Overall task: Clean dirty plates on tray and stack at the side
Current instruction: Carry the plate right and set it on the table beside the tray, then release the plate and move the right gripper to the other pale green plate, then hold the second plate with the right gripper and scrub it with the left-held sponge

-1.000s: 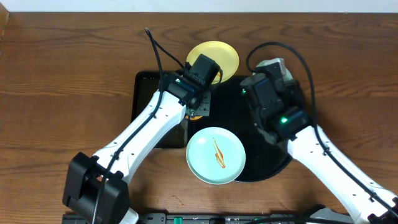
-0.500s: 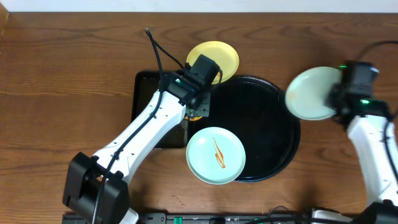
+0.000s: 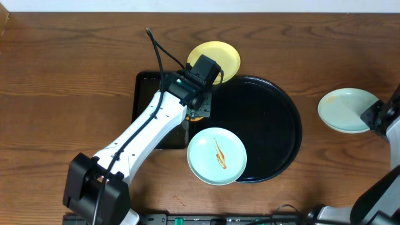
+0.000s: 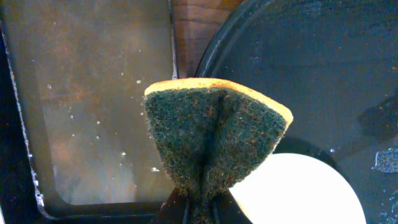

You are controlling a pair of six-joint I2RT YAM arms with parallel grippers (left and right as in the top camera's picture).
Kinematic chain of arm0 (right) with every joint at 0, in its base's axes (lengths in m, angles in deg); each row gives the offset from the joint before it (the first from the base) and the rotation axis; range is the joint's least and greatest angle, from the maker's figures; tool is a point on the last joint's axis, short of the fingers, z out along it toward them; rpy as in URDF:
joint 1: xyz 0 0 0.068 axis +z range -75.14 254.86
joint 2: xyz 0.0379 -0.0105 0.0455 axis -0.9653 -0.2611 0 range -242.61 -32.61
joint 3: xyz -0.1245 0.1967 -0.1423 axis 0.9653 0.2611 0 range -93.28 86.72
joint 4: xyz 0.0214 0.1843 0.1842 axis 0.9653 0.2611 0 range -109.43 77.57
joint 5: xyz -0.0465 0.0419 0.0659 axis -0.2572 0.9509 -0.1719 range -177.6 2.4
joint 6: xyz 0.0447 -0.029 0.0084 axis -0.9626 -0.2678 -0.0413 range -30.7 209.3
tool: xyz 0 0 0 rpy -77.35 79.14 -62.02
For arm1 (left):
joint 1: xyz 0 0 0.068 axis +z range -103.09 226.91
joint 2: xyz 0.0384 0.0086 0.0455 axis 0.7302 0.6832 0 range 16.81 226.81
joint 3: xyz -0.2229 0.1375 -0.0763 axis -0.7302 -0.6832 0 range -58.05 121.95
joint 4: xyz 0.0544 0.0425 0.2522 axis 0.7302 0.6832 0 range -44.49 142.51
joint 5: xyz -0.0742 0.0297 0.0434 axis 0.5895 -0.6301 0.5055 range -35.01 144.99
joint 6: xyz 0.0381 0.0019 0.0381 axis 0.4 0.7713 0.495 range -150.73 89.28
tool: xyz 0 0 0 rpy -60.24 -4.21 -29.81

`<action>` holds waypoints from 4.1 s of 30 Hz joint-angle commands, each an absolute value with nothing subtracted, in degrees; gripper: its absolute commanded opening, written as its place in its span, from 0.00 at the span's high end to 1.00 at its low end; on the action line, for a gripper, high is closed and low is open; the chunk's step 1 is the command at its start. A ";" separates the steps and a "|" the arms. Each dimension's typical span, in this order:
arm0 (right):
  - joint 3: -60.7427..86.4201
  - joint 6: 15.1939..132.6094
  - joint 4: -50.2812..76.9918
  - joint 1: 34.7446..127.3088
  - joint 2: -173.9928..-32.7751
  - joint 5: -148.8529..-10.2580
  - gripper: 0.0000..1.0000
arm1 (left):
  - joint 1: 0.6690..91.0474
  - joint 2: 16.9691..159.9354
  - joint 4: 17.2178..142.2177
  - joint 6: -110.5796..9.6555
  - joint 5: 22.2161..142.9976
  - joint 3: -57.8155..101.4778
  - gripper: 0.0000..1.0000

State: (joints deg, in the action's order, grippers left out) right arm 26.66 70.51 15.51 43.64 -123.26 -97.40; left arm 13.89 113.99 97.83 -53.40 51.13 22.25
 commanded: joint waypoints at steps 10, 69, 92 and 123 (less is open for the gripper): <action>26.38 75.43 15.25 44.16 -123.50 -74.04 0.53 | 14.11 112.92 98.07 -53.71 49.95 21.94 0.92; 41.53 62.54 10.57 89.58 -121.75 -84.77 0.99 | 8.76 113.05 85.19 -53.71 68.22 15.56 0.92; 41.53 62.58 11.22 90.22 -121.75 -84.13 0.99 | -1.08 126.01 59.42 -70.91 77.06 11.65 0.92; 41.64 63.67 16.40 90.24 -121.75 -84.16 0.99 | 7.05 132.83 58.13 -68.22 58.78 11.56 0.87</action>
